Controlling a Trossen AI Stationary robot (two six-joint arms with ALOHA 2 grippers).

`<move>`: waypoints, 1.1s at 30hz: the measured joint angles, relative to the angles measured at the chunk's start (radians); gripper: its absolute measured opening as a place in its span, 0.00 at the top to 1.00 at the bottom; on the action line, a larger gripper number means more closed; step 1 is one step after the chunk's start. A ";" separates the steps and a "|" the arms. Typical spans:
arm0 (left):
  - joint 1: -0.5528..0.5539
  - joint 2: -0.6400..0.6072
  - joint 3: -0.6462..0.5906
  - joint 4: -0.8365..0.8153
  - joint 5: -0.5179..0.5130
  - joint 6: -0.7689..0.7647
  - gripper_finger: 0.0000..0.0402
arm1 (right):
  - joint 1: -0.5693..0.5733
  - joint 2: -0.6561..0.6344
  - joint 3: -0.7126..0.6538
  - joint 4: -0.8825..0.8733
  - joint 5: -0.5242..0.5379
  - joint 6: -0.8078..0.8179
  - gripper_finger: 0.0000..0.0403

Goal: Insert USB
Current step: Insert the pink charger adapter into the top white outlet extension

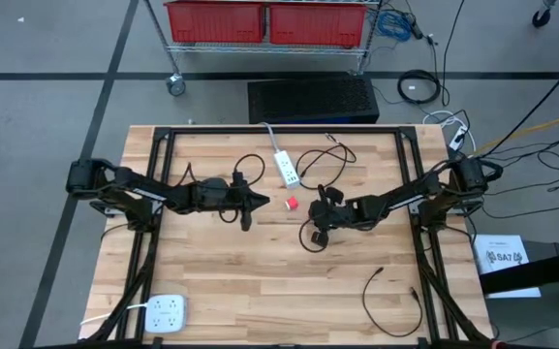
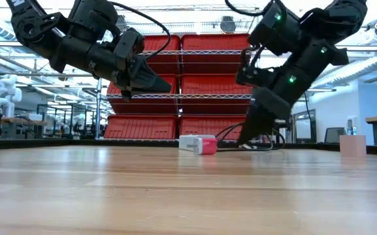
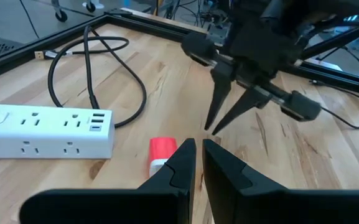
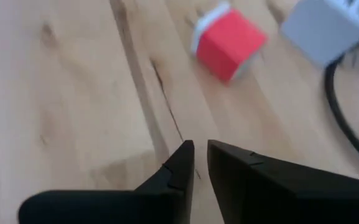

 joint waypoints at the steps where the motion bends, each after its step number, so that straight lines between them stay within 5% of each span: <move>1: 0.000 0.000 0.000 0.000 0.000 0.000 0.91 | -0.007 0.000 0.000 0.026 0.000 -0.022 0.89; 6: 0.000 0.000 0.000 0.000 0.000 0.010 0.91 | -0.078 0.000 0.000 0.146 -0.013 -0.127 0.84; 16: 0.000 0.000 0.000 -0.014 0.000 0.037 0.91 | -0.187 0.002 0.000 0.240 -0.250 -0.454 0.64; 25: 0.000 0.000 0.000 -0.030 0.000 0.053 0.91 | -0.243 0.076 0.004 0.283 -0.305 -0.532 0.43; 33: 0.000 0.000 0.000 -0.031 0.001 0.053 0.91 | -0.265 0.221 0.111 0.247 -0.403 -0.539 0.41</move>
